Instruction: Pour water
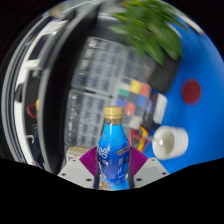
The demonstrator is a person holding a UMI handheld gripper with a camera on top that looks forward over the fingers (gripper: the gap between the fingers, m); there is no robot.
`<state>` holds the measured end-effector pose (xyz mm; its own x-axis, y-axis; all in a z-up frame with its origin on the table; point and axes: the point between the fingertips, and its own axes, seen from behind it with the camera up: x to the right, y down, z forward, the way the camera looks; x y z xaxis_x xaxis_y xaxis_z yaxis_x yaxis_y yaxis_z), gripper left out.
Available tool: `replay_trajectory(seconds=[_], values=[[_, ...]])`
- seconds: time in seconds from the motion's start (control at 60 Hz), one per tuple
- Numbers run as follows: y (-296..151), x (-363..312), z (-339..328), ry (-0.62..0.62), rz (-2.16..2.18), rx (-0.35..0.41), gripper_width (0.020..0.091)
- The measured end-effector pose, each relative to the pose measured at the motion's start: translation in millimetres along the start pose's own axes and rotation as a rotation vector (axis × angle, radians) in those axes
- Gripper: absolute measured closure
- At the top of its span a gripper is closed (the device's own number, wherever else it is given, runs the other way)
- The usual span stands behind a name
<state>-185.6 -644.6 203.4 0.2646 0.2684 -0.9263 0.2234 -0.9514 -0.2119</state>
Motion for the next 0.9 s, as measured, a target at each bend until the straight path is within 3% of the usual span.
replay_trajectory(seconds=[0.15,0.3,0.383,0.583,0.85,0.9], values=[[-54.9,-56.9,1.4,-0.046,-0.401,0.108,0.0709],[-117.2,-52.7,2.2,0.010,-0.752,0.237,0.0710],[-143.6,-32.5,4.5,0.060,-0.915,0.274,0.0711],[-178.9,46.3,21.1,0.222,-1.176,0.228,0.0711],[-177.9,103.6,42.0,0.266,-1.279,0.161,0.0708],[-177.5,99.8,41.9,0.241,-1.282,0.184,0.0705]])
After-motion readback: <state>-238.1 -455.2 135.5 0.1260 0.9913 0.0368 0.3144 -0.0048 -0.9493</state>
